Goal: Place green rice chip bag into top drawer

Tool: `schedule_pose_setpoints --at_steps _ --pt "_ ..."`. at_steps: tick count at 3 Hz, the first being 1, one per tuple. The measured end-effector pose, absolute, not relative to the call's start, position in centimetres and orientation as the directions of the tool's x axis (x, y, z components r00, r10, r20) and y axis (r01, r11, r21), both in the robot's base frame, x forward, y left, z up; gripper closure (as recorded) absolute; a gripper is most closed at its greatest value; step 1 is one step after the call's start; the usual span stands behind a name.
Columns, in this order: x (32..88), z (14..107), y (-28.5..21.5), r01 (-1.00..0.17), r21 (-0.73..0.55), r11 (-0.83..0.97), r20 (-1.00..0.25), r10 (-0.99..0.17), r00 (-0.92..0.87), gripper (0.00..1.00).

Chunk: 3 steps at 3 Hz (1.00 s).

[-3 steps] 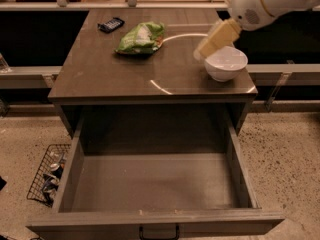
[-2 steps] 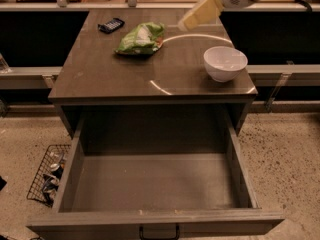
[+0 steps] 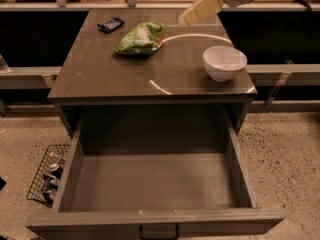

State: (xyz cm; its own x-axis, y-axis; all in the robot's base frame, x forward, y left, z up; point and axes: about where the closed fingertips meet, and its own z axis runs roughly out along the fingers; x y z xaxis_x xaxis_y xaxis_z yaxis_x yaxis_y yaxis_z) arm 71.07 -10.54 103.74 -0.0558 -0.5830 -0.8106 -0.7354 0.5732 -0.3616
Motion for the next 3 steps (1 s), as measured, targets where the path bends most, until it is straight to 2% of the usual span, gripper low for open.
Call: schedule_pose_setpoints --at_steps 1,3 --pt "72.9 102.8 -9.4 -0.714 -0.324 0.621 -0.834 -0.543 -0.094 0.00" --pt "81.9 98.5 -4.3 -0.683 -0.181 0.708 -0.893 -0.409 -0.187 0.00"
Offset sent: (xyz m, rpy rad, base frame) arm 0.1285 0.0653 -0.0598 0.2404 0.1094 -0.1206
